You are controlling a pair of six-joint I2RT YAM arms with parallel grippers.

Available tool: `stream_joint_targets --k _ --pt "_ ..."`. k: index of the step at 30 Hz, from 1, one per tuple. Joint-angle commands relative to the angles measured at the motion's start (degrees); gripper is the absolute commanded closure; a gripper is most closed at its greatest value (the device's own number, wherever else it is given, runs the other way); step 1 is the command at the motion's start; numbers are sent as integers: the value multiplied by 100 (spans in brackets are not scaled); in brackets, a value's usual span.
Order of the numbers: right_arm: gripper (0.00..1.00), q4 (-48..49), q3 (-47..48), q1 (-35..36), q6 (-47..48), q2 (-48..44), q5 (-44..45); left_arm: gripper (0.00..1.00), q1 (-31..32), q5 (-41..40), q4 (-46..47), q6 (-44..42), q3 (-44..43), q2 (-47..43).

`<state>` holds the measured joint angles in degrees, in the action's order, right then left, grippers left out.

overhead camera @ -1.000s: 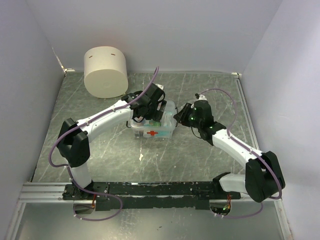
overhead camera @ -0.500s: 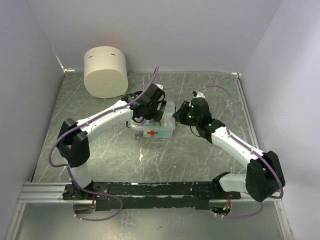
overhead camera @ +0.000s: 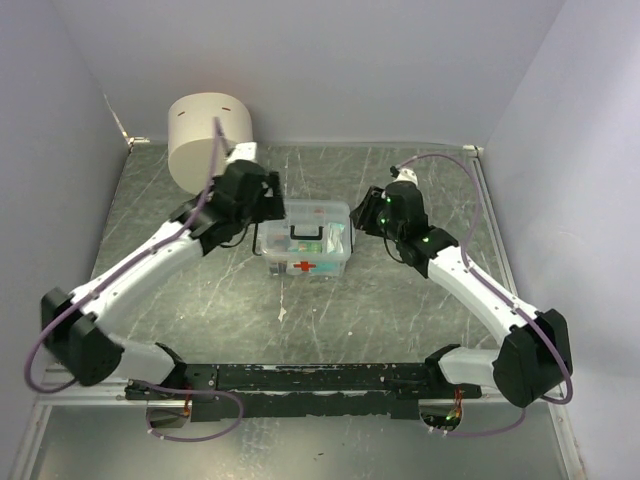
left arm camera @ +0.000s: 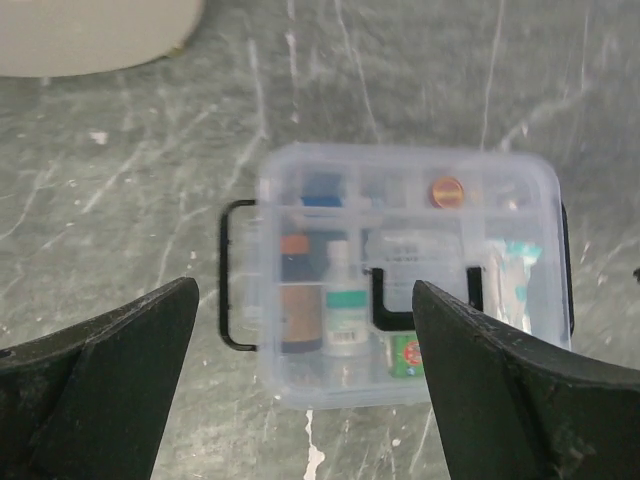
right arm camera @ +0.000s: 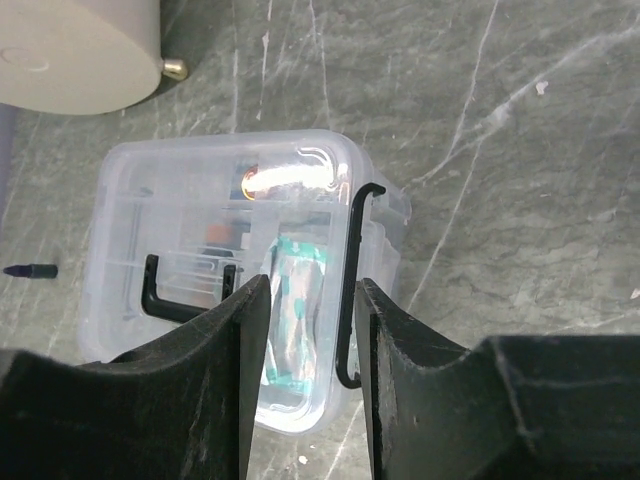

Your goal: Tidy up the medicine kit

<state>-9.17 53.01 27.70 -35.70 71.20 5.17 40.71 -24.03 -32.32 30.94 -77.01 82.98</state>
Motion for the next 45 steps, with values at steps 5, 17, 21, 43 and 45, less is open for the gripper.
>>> stream_joint_targets --k 5,17,21,43,45 --pt "62 -365 835 24 394 510 -250 1 -1261 953 1526 798 1749 -1473" --pt "39 -1083 2572 1286 1254 2092 815 0 -2800 3129 2622 1883 3443 -1841" --pt "35 -1582 3424 1664 1464 2950 1356 0 -2829 3140 2816 1960 3601 -1863" --pt "33 -2037 3005 1858 1596 3611 900 2 -2858 4054 4602 2951 4534 -1121" --pt "33 -2006 2917 1861 1583 3611 937 1 -2858 4088 4712 3155 4504 -1056"
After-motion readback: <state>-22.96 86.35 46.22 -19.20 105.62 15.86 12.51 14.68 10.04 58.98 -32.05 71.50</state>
